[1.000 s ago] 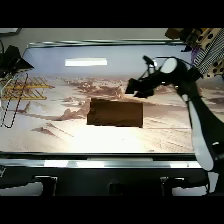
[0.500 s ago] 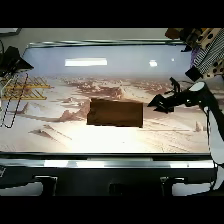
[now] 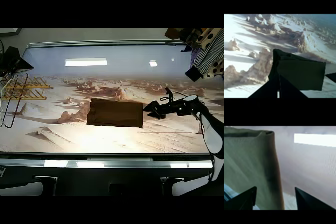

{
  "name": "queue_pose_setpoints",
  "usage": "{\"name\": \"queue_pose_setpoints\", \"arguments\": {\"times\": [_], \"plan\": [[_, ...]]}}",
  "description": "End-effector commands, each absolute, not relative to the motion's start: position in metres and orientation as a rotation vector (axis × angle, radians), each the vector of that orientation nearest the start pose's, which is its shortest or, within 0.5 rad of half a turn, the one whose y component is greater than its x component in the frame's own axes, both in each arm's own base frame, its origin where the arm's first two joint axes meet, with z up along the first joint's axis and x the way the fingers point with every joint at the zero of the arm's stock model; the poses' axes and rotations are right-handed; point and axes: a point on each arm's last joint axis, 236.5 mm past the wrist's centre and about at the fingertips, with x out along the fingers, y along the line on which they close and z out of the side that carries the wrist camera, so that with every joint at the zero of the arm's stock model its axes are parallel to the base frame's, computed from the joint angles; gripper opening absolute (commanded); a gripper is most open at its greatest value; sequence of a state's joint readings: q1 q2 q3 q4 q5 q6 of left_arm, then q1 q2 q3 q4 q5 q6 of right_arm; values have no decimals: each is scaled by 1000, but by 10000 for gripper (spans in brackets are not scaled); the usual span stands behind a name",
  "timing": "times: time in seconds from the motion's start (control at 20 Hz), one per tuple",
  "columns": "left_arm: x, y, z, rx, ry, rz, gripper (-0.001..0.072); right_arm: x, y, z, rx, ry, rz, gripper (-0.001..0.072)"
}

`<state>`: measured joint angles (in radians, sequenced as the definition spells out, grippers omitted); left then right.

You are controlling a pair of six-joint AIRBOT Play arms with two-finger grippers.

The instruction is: Fold the clothes and pants, and hang the long-sleeved shirts on hangers.

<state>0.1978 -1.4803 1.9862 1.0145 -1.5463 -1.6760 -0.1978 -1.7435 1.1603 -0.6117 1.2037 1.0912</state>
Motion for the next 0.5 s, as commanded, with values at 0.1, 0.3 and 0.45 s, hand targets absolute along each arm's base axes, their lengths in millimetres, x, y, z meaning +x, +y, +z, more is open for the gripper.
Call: {"name": "queue_pose_setpoints", "arguments": {"times": [0.1,0.3,0.45], "plan": [[453,-37,223,-495,996,-267,21,408,133,-97,766,1406,577,533],[453,-36,220,-498,1005,-266,21,407,155,-103,717,1413,572,229],[452,-33,217,-488,1013,-250,21,419,156,-82,758,1362,583,30]]}}
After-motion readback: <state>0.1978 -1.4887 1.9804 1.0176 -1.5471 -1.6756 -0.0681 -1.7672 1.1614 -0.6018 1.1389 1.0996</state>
